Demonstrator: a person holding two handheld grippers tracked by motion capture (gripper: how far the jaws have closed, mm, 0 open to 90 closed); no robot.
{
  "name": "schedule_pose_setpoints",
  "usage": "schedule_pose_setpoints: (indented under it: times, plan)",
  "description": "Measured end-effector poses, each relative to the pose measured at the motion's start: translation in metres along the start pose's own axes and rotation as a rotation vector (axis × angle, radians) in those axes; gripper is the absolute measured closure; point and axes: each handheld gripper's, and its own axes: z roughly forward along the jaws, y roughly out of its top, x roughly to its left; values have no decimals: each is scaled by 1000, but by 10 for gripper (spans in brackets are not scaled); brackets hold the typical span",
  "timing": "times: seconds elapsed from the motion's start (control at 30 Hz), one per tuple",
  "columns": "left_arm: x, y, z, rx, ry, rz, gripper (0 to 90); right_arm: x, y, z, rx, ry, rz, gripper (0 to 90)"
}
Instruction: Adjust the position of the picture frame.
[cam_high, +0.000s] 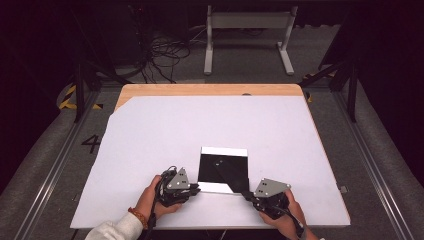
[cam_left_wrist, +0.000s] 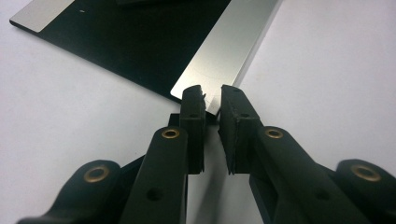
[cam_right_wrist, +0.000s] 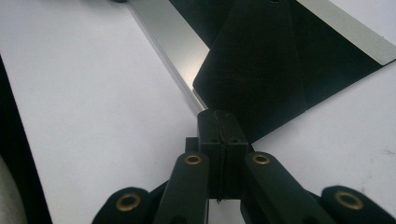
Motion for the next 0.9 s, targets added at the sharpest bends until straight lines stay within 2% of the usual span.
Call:
schedule_pose_setpoints:
  times: [0.13, 0.33, 0.47, 0.67, 0.7, 0.8, 0.9]
  plan:
    - [3, 2, 3, -6, 9, -12, 802, -1, 1, 1, 3, -14, -12, 900]
    - [7, 5, 5, -4, 18, -17, 801, -8, 3, 4, -2, -10, 12, 900]
    - [9, 6, 7, -13, 20, -27, 800, -9, 4, 5, 0, -20, 2, 900]
    - [6, 6, 7, -10, 38, -23, 803, -9, 2, 4, -11, -14, -2, 900]
    - [5, 5, 5, -12, 48, -9, 813, -11, -1, 0, -12, -8, 7, 900]
    - [7, 1, -1, -28, 57, -15, 828, -13, -4, -6, -21, -15, 9, 900]
    - [10, -4, -13, -53, 76, -22, 841, -19, -6, -17, -47, -42, 33, 900]
